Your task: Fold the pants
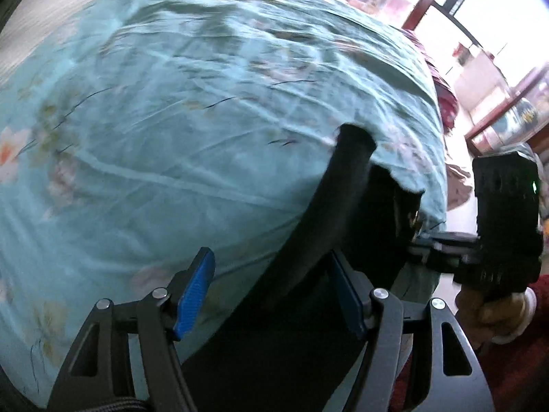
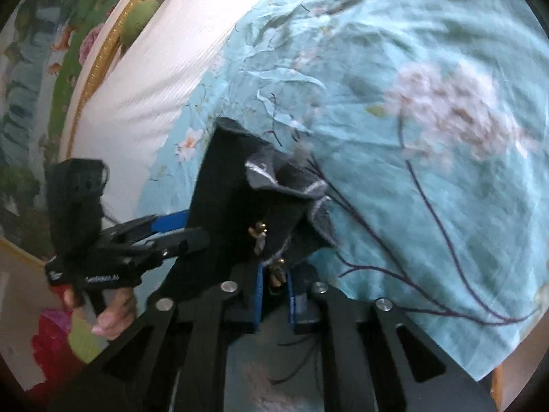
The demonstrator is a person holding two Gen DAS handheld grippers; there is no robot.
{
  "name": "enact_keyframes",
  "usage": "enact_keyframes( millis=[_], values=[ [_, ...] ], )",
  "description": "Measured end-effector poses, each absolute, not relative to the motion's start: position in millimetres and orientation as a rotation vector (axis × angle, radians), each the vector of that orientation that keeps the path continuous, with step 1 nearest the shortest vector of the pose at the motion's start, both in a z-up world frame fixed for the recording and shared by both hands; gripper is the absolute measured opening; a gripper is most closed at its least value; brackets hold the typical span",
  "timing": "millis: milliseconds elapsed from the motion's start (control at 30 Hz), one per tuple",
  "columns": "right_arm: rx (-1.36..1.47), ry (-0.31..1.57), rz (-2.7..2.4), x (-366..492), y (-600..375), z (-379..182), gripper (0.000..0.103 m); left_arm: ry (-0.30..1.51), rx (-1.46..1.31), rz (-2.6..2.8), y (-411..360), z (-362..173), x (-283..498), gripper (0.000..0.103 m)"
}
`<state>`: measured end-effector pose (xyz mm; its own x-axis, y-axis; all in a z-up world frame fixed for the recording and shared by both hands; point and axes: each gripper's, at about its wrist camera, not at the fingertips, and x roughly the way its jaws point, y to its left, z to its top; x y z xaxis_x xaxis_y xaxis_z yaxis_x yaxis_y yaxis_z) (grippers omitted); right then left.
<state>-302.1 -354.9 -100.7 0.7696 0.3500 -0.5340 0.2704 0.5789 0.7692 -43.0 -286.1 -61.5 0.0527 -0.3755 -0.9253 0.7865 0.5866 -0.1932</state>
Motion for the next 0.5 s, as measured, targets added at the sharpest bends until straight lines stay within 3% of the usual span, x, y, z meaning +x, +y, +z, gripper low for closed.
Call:
enact_keyframes(
  millis=[67, 267, 333, 500],
  values=[
    [0.933, 0.712, 0.056, -304.8, -351.7, -96.4, 0.011, 1.234, 0.42, -0.947, -298.7, -65.2, -41.2, 0.066],
    [0.875, 0.714, 0.074, -307.2, -349.8, -95.6, 0.011, 1.256, 0.394, -1.021, -326.8, -75.7, -36.9, 0.048],
    [0.842, 0.712, 0.074, -305.5, -348.0, -94.4, 0.011, 1.29, 0.318, -1.076, -325.0, -75.5, -33.0, 0.016],
    [0.788, 0.705, 0.09, -305.1, -344.7, -88.3, 0.011, 1.237, 0.32, -1.087, -321.6, -68.1, -45.4, 0.012]
  ],
)
